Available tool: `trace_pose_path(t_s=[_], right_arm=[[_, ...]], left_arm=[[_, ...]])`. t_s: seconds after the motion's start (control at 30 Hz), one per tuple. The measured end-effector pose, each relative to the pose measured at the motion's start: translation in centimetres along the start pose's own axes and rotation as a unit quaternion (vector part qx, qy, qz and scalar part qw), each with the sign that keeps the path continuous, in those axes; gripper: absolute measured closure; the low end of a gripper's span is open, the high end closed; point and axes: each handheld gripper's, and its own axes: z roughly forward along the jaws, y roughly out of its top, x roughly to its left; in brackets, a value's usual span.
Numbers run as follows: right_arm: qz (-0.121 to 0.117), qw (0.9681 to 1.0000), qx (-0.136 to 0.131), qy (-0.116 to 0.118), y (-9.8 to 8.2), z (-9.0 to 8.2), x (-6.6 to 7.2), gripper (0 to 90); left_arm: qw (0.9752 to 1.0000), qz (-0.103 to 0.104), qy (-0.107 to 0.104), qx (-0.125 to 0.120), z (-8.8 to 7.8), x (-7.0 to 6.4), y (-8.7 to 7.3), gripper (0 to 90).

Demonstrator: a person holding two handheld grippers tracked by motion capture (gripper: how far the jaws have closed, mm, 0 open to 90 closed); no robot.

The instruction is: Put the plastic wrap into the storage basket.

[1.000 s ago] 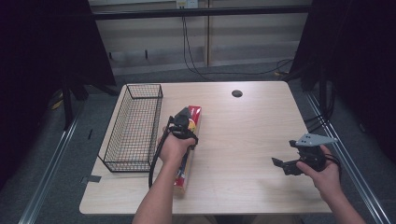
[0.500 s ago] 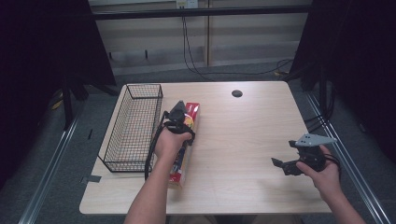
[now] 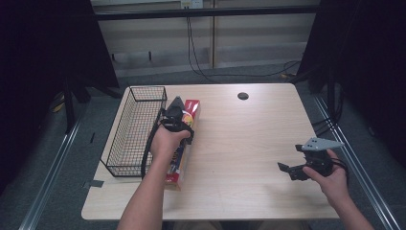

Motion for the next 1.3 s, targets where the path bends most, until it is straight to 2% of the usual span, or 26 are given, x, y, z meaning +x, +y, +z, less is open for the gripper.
trace_pose_path(t_s=[0.23,0.37,0.8,1.3], right_arm=[[0.001,1.0000,0.003,0.004,0.0,0.1,0.1,3.3],[0.001,0.9999,0.005,0.010,0.1,0.1,0.1,3.8],[0.002,0.9999,0.003,0.010,0.1,0.0,0.1,4.1],[0.003,0.9999,0.004,0.013,0.1,0.0,0.1,4.3]], left_arm=[[1.0000,-0.007,-0.003,-0.002,-1.3,0.7,0.1,43.7],[1.0000,-0.006,0.004,-0.006,-1.8,1.1,0.1,43.7],[0.9998,-0.014,0.007,-0.009,-3.8,2.3,0.2,43.7],[0.9995,-0.024,0.010,-0.015,-5.4,3.8,0.2,43.7]])
